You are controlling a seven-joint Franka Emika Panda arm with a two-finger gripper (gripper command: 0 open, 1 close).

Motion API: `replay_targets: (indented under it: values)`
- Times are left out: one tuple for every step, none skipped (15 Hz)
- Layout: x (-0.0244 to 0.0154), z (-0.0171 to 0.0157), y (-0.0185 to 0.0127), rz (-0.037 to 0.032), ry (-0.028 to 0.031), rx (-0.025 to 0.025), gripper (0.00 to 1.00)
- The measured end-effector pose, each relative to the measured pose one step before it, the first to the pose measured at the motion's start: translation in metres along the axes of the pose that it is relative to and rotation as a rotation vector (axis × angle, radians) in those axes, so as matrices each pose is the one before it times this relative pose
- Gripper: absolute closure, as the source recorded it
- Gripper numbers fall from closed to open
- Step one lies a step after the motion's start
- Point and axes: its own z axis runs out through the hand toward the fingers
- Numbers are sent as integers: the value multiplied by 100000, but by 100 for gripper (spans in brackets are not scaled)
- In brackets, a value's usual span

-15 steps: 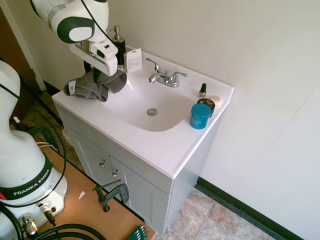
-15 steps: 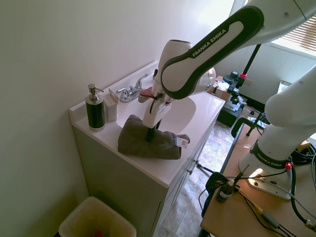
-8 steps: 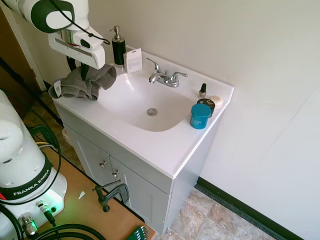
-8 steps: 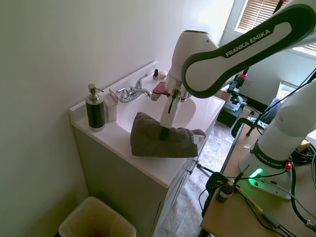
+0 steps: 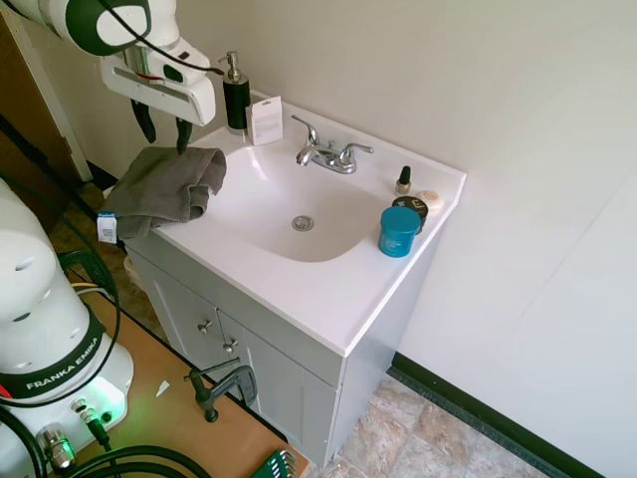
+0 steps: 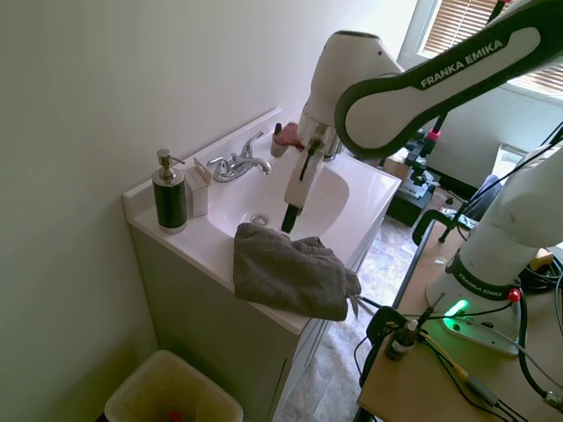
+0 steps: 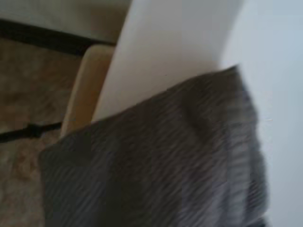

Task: Sanitize the sink

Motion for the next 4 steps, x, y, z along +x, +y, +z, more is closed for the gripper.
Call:
replay_targets:
  values:
    - [2077,-1106,335,2454,3072,1139,0]
    - [1938,-751,99,2255,2298,785,0]
    - [1837,-459,157,2293,1440,224,0]
    - [1565,-330,-3,1987,992,80,0]
